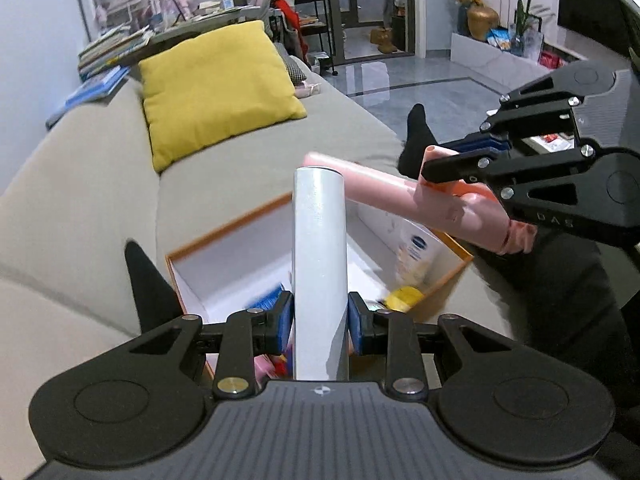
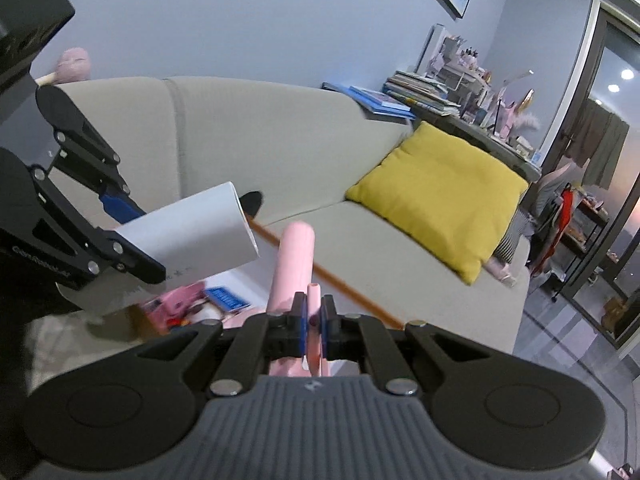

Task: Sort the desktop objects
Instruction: 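Carry the white box and pink selfie stick with both tools over the orange box, then lower the white box into the orange box and open the left tool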

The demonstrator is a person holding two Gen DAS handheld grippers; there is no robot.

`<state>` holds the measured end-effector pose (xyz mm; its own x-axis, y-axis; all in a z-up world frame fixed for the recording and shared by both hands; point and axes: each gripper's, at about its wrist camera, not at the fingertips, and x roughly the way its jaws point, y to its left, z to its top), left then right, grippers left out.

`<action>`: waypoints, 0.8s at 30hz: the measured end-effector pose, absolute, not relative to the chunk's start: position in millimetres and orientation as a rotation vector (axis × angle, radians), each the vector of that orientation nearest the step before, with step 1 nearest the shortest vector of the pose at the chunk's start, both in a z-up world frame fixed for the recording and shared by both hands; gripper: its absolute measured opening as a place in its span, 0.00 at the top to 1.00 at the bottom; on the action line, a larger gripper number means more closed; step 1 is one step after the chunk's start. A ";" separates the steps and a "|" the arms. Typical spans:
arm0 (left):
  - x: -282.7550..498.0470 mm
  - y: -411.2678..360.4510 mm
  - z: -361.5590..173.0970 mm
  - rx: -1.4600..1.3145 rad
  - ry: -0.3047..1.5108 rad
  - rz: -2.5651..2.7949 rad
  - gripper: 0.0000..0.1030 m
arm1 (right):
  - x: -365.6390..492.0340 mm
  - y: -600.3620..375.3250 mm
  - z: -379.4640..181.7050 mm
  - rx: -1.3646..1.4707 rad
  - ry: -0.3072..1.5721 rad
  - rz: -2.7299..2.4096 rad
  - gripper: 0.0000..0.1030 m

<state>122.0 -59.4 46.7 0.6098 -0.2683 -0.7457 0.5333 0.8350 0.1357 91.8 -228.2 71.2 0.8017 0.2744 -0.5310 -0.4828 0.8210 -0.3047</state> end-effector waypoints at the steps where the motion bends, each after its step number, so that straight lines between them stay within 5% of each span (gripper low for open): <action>1: 127.7 -60.0 48.0 0.376 0.787 -0.472 0.68 | 100.1 -229.0 72.1 -0.446 0.491 0.420 0.94; 24: 268.8 -128.8 -57.0 1.016 0.976 -0.724 0.68 | 226.1 -259.6 34.8 -0.303 0.621 0.480 0.94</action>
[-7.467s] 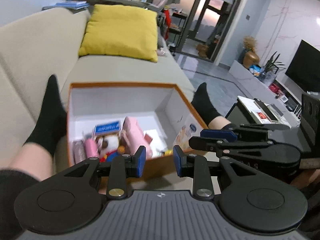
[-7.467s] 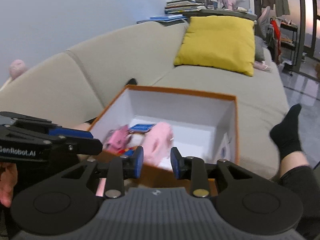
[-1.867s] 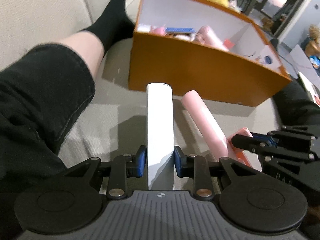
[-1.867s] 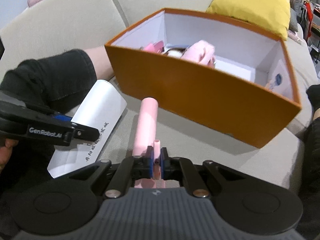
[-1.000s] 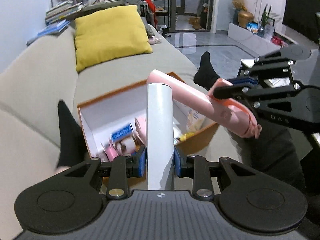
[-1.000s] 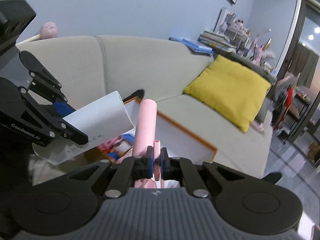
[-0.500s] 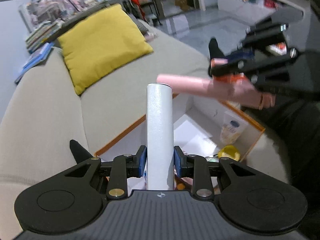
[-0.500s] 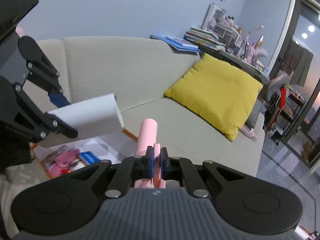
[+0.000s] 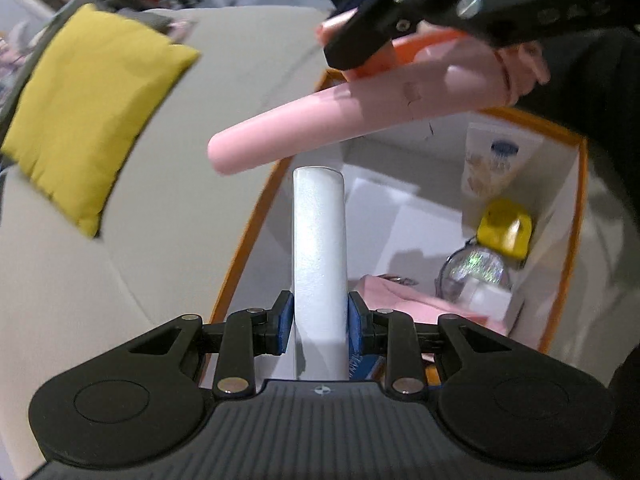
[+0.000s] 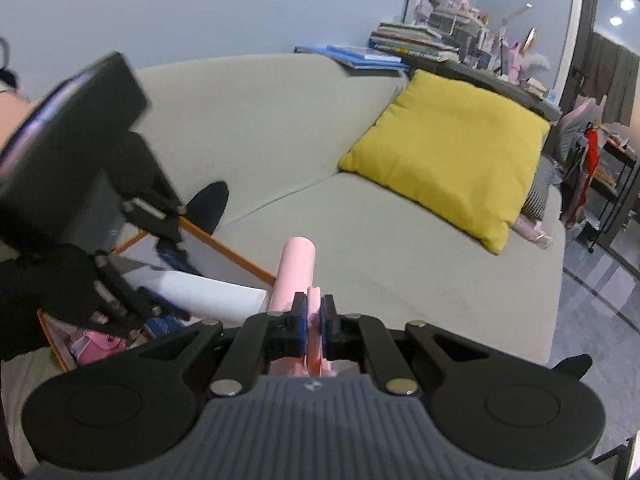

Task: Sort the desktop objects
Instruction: 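Lower the white box into the orange box and open the left tool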

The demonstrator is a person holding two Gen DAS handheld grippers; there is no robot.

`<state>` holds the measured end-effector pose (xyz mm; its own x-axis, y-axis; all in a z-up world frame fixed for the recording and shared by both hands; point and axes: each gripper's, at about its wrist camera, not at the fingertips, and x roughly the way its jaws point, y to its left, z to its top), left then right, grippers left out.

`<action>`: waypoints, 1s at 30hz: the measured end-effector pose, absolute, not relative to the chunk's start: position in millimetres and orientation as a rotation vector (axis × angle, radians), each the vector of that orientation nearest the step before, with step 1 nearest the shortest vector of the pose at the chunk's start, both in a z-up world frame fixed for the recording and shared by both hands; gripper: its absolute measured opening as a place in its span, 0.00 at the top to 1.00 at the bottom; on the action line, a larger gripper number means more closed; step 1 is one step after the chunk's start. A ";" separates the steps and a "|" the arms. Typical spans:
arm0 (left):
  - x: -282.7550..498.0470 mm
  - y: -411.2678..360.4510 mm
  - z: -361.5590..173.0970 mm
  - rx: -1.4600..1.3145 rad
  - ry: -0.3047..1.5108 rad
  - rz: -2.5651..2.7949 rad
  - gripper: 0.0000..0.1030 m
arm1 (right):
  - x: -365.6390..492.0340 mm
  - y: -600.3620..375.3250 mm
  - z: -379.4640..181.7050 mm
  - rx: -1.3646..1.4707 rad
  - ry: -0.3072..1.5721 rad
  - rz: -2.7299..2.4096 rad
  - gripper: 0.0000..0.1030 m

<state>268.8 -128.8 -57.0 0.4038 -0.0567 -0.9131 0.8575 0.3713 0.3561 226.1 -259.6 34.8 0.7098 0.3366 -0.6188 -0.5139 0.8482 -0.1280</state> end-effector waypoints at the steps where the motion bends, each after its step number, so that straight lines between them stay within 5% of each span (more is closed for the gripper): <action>1: 272.4 -128.3 -63.1 1.029 0.977 -0.741 0.68 | 226.3 -258.7 32.5 -0.311 0.625 0.489 0.94; 20: 290.8 -103.1 -134.7 1.146 1.055 -0.927 0.69 | 241.1 -239.2 13.8 -0.398 0.649 0.537 0.94; 30: 285.8 -87.5 -129.6 1.153 1.019 -0.857 0.65 | 241.7 -240.1 12.0 -0.395 0.659 0.531 0.94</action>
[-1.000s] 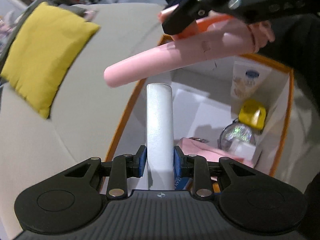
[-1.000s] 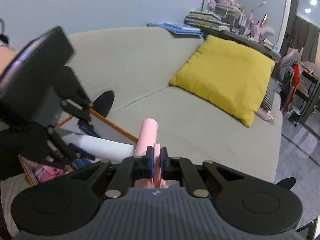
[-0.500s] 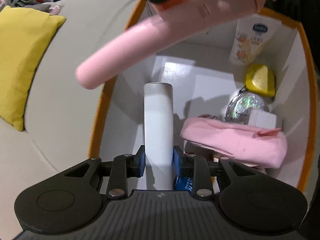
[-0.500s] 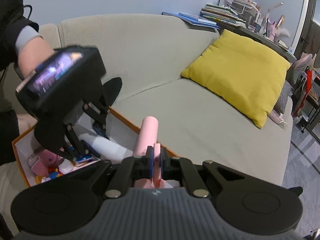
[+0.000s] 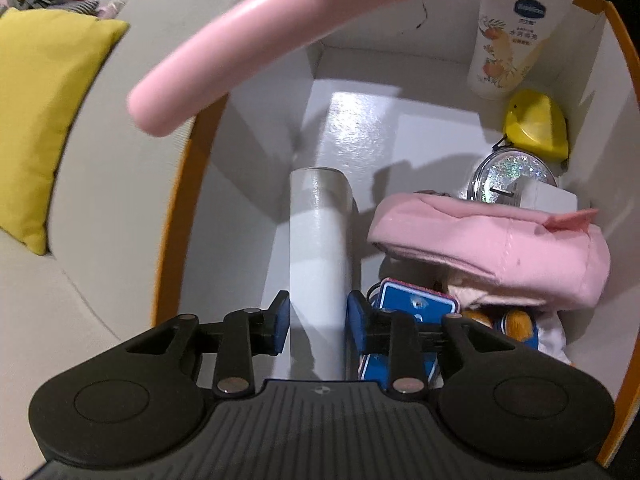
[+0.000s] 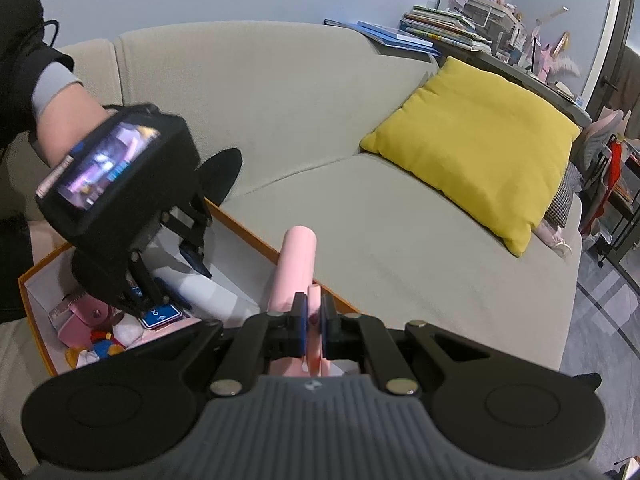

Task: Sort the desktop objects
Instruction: 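Lower the white box into the orange box and open the left tool, then lower the pink selfie stick into the box and open the right tool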

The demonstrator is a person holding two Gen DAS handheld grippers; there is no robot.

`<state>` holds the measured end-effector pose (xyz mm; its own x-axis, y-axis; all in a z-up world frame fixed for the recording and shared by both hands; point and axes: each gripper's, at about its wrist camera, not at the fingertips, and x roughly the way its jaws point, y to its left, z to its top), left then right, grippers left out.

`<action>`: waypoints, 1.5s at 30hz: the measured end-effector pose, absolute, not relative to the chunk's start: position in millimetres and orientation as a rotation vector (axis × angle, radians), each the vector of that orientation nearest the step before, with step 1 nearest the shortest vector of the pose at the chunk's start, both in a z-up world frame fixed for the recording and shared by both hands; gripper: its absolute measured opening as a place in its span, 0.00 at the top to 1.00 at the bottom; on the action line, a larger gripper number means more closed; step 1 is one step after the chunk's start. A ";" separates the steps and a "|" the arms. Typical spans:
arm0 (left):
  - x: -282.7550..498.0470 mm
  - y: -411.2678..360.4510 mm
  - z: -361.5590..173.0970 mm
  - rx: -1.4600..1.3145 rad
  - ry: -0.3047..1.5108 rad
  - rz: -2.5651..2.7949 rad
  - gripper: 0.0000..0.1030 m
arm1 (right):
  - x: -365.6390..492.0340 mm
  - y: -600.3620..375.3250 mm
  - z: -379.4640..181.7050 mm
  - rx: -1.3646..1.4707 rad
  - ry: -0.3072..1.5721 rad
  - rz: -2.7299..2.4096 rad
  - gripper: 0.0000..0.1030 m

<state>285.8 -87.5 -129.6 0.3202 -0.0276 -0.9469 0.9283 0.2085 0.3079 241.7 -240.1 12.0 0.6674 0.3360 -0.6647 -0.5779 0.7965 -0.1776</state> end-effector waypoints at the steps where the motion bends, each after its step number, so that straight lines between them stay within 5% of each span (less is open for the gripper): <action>1: 284.1 -86.1 -126.0 1.152 1.001 -0.847 0.65 | 241.7 -239.9 11.9 -0.396 0.658 0.530 0.94; 6: 280.5 -74.5 -112.1 1.124 0.977 -0.757 0.65 | 240.5 -238.5 12.4 -0.410 0.652 0.532 0.94; 11: 282.7 -69.1 -118.5 1.105 0.972 -0.685 0.81 | 238.9 -237.7 13.1 -0.421 0.639 0.534 0.94; 17: 287.6 -64.1 -124.5 1.109 0.960 -0.621 0.87 | 234.0 -237.9 17.0 -0.451 0.624 0.545 0.94; 33: 276.9 -36.5 -87.1 0.784 0.928 -0.562 0.88 | 212.5 -204.7 8.0 -0.784 0.439 0.794 0.94; 45: 240.5 30.8 -34.0 0.284 0.870 -0.344 0.88 | 197.2 -151.4 -57.6 -1.364 0.099 0.942 0.94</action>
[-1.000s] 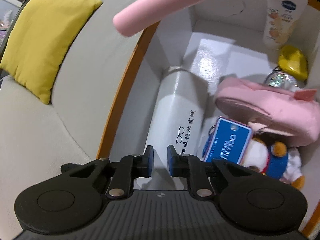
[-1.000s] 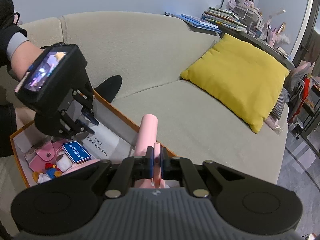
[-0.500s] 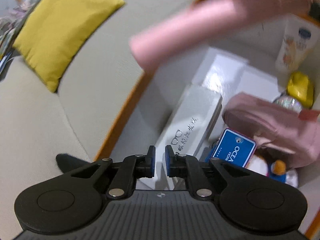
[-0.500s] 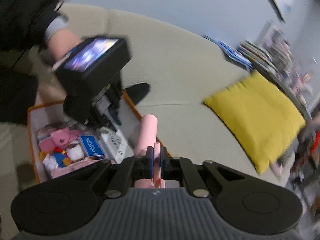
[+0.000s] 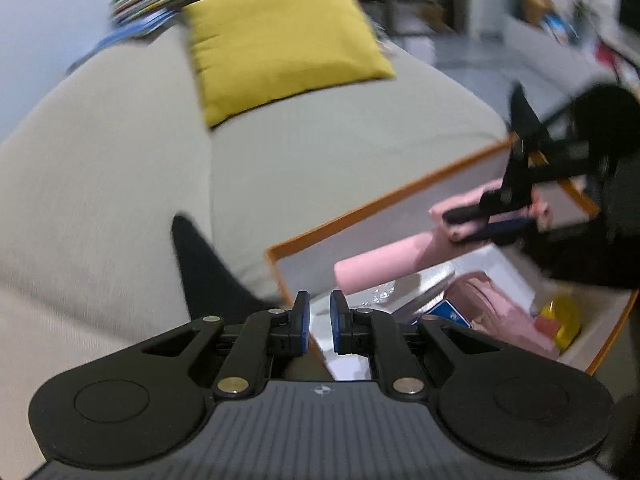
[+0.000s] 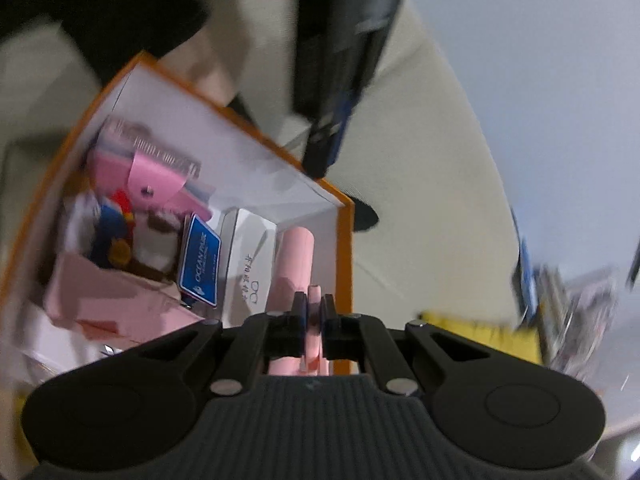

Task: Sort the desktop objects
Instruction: 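Lower the pink selfie stick into the box and open the right tool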

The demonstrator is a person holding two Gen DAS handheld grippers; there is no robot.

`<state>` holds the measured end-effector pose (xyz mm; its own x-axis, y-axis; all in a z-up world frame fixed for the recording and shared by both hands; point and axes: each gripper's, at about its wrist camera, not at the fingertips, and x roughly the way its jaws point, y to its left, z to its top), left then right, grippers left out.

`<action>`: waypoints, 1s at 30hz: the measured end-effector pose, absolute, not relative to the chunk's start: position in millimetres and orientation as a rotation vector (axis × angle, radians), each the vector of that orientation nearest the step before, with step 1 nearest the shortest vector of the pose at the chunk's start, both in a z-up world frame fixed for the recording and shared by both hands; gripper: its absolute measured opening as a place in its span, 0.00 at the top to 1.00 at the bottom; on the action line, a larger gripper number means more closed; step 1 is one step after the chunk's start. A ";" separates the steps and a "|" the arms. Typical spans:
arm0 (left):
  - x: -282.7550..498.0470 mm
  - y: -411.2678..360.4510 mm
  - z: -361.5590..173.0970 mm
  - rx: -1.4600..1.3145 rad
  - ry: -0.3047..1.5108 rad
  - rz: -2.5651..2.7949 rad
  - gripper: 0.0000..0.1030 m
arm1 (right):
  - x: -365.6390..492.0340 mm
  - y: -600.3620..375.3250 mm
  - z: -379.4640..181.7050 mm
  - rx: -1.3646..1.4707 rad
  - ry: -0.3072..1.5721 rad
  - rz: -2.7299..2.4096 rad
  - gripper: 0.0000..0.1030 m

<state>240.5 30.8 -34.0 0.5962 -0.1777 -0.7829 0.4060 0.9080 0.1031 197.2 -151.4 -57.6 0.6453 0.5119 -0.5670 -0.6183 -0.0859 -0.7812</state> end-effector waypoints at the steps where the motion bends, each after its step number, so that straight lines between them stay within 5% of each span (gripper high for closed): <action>1: 238.7 37.9 -34.1 0.243 0.866 -0.332 0.88 | 198.0 -148.6 -62.9 -1.393 0.076 0.948 0.94; 17: 228.1 73.2 -46.1 -0.001 0.815 -0.323 0.88 | 211.4 -136.8 -112.3 -1.611 -0.046 0.982 0.90; 26: 226.9 75.4 -49.9 -0.004 0.819 -0.327 0.88 | 217.7 -135.9 -103.5 -1.569 0.118 1.014 0.90; 30: 227.7 75.0 -50.5 0.005 0.814 -0.327 0.88 | 224.8 -134.4 -88.7 -1.490 0.205 1.022 0.81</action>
<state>227.7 75.0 -50.5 0.6392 -0.2846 -0.7145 0.2883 0.9499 -0.1205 224.8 -134.4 -88.7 0.5910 0.4300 -0.6825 -0.6596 -0.2294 -0.7158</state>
